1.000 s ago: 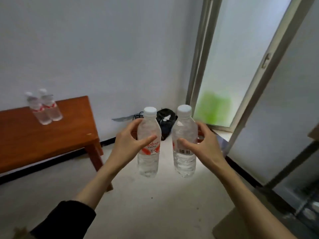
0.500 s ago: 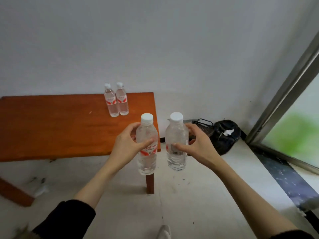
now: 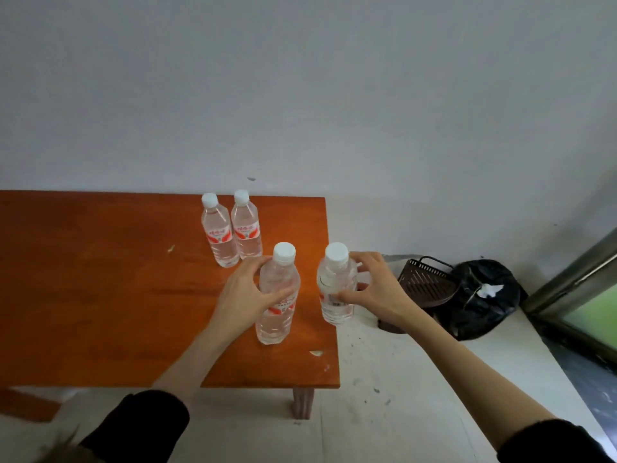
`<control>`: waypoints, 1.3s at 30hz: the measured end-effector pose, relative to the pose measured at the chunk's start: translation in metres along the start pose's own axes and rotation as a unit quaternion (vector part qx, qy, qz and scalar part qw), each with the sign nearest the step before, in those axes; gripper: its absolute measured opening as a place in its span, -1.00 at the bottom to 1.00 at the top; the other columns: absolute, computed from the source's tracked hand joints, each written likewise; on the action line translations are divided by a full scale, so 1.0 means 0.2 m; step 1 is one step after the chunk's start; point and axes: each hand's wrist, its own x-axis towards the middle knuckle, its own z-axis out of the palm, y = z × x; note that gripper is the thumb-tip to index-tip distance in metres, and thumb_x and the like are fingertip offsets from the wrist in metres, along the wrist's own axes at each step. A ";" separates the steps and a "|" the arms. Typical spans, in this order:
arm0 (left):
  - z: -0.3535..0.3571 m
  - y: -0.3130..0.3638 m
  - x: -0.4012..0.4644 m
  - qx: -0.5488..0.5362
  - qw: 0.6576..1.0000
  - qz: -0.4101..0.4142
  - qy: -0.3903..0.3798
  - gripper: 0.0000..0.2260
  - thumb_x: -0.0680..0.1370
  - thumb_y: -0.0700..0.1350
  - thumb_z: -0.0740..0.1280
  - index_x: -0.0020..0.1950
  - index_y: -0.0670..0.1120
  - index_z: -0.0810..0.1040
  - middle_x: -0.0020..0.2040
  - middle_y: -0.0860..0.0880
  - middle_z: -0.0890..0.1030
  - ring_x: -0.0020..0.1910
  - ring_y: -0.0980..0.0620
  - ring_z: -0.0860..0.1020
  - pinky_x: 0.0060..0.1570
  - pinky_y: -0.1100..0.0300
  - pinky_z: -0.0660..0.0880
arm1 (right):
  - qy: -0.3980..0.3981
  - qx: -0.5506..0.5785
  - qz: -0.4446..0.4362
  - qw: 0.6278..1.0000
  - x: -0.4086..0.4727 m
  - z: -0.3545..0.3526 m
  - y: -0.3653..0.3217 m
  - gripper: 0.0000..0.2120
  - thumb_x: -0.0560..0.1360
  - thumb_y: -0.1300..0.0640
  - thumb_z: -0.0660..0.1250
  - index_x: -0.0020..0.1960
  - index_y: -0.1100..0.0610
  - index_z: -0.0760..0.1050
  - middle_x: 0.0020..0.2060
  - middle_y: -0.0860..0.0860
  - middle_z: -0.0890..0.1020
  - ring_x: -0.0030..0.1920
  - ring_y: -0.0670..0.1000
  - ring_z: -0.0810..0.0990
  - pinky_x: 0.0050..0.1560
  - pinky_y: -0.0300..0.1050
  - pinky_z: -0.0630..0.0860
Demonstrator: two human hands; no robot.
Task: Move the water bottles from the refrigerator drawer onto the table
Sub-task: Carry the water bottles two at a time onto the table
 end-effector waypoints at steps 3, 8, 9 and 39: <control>0.02 -0.08 0.23 -0.006 1.000 -0.007 -0.014 -0.36 0.32 0.07 0.48 0.34 -0.02 0.35 0.29 0.02 0.47 0.17 0.12 0.45 0.12 0.15 0.44 | -0.007 -0.005 0.027 1.000 0.26 0.04 0.04 -0.32 0.30 0.04 0.51 0.33 0.04 0.30 0.28 0.03 0.36 0.21 0.03 0.43 0.26 0.10 0.46; 0.07 -0.20 0.60 -0.002 0.999 0.001 -0.047 -0.40 0.33 0.07 0.47 0.30 -0.03 0.37 0.26 0.01 0.50 0.20 0.04 0.49 0.17 0.04 0.48 | -0.006 -0.004 0.070 0.997 0.65 0.10 0.09 -0.34 0.34 0.07 0.49 0.36 0.04 0.28 0.27 0.02 0.44 0.22 0.05 0.46 0.25 0.04 0.45; 0.08 -0.22 0.66 0.005 0.998 0.004 -0.056 -0.41 0.34 0.07 0.47 0.30 -0.03 0.37 0.25 0.00 0.50 0.20 0.04 0.49 0.18 0.02 0.48 | -0.007 -0.001 0.079 0.997 0.71 0.11 0.10 -0.34 0.34 0.09 0.48 0.36 0.05 0.28 0.28 0.02 0.44 0.22 0.05 0.46 0.24 0.04 0.44; 0.14 -0.14 1.03 0.033 0.993 -0.022 -0.113 -0.33 0.48 0.05 0.33 0.48 -0.10 0.10 0.49 -0.07 0.21 0.46 -0.08 0.20 0.35 0.03 0.28 | -0.001 0.046 0.130 0.990 1.00 0.14 0.04 -0.26 0.45 0.07 0.38 0.49 0.02 0.04 0.48 0.04 0.21 0.46 0.09 0.21 0.42 0.14 0.23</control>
